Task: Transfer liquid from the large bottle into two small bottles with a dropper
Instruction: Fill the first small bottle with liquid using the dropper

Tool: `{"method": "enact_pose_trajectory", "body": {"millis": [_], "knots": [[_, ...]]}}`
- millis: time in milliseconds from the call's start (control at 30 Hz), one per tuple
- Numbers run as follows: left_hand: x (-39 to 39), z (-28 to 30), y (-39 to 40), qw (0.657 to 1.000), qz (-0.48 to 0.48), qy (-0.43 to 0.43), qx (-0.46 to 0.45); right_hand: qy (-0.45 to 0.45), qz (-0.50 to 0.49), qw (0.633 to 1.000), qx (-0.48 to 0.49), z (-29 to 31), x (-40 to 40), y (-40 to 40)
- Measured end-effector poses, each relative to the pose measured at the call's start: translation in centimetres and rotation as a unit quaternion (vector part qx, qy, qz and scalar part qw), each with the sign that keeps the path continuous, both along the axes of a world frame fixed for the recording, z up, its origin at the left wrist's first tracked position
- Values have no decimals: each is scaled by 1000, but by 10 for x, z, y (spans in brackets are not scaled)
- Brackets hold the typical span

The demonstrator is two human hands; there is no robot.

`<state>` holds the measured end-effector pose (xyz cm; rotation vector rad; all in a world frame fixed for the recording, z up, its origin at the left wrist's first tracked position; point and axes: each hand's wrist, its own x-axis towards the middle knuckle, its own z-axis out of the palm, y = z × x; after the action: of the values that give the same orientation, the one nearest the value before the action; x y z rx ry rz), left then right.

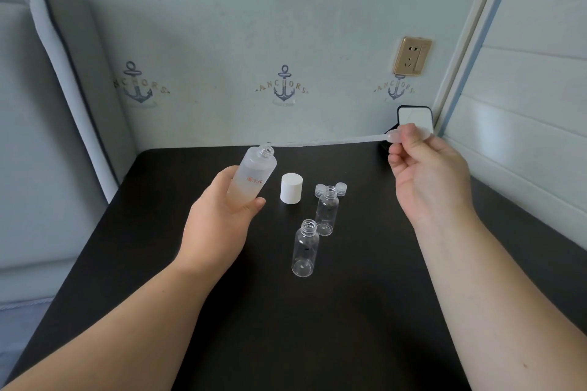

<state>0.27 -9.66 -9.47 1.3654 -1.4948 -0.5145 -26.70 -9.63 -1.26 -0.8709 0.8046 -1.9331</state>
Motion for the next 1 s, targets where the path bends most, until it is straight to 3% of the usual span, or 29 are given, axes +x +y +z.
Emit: {"method": "enact_pose_trajectory", "body": {"millis": [300, 467, 1000], "knots": [[0, 0, -1, 1000, 8, -9, -1, 63, -10, 998, -10, 12, -3, -1], [-2, 1, 0, 1000, 9, -12, 0, 51, -12, 999, -5, 14, -1, -3], [-8, 0, 3, 997, -8, -67, -23, 138, 67, 988, -1, 12, 37, -9]]}}
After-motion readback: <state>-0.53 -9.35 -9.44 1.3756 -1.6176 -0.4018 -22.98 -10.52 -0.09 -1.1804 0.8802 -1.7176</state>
